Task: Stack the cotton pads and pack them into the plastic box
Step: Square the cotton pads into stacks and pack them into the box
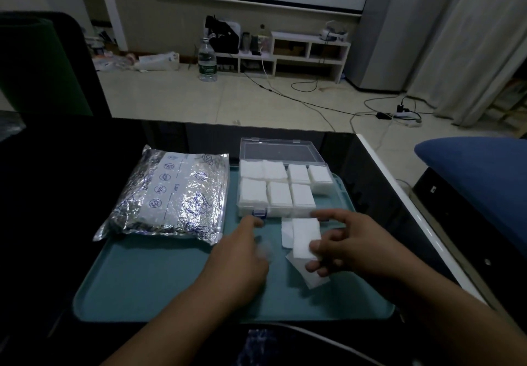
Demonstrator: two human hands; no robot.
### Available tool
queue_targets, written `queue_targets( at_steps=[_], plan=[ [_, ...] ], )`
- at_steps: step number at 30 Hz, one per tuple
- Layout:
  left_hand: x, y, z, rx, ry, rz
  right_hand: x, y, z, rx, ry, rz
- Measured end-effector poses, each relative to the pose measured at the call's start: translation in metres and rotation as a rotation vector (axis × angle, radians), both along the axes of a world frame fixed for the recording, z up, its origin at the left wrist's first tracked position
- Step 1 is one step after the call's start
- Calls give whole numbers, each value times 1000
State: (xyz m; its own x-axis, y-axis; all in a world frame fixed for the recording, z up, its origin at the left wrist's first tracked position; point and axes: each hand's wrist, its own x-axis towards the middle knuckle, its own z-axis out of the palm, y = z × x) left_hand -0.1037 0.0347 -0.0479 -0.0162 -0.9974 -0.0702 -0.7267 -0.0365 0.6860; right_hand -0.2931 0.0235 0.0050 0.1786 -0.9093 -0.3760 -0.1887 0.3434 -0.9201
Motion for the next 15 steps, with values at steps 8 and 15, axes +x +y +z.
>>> queue_targets(
  at_steps=[8,15],
  plan=[
    [-9,-2,31,336,1099,270,22,10,5,-245,-20,85],
    [-8,0,36,510,1319,195,40,9,-16,-734,457,84]
  ],
)
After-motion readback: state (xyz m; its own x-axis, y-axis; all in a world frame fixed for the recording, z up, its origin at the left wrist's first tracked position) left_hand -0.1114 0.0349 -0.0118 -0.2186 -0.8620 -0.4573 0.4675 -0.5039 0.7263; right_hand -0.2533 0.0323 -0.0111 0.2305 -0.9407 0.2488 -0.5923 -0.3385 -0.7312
